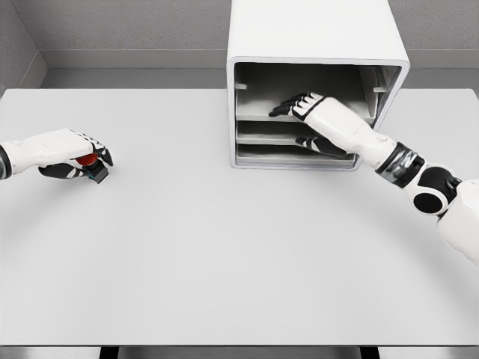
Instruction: Slide open multi-storey tabletop storage cabinets and put open load switch and slide close multi-storey tabletop storage cabinets
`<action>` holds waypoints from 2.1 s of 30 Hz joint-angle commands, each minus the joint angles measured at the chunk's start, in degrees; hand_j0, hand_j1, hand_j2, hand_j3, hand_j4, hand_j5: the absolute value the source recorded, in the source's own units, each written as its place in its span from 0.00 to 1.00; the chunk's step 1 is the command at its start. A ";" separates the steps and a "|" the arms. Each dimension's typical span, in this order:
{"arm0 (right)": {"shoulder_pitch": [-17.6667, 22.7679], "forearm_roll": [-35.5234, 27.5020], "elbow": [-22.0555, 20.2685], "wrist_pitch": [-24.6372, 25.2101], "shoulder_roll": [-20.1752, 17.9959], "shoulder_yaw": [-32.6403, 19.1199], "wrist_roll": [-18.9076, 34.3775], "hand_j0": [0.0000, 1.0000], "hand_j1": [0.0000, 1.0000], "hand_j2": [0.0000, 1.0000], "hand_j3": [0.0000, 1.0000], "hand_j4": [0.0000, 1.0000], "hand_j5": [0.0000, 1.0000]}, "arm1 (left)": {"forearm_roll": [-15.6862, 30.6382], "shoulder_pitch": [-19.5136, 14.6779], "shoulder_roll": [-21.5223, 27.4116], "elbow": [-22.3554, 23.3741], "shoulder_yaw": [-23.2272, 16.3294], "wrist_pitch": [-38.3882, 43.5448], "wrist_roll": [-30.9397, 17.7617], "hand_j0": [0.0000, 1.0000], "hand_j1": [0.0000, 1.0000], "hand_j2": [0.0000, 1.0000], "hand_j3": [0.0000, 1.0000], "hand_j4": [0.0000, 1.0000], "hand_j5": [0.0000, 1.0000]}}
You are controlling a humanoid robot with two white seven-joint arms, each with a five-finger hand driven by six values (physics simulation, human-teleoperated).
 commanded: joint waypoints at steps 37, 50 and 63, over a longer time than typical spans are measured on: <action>4.75 -1.09 -10.77 -0.04 -8.06 -0.39 -0.31 0.81 0.81 0.81 0.81 0.81 0.81 | 1.37 0.09 0.78 -10.79 1.11 0.15 0.03 0.44 0.44 0.44 0.44 0.44 0.44; 6.68 -1.36 -13.84 -0.04 -10.88 -0.57 -0.39 0.82 0.82 0.82 0.82 0.82 0.82 | 1.99 0.35 0.86 -13.95 1.55 0.15 0.03 0.44 0.44 0.44 0.44 0.44 0.44; 8.44 -2.77 -18.06 -0.04 -14.39 -3.91 -0.39 0.81 0.81 0.81 0.81 0.81 0.81 | 1.99 0.35 0.77 -18.17 2.60 0.15 0.03 0.44 0.44 0.44 0.44 0.44 0.44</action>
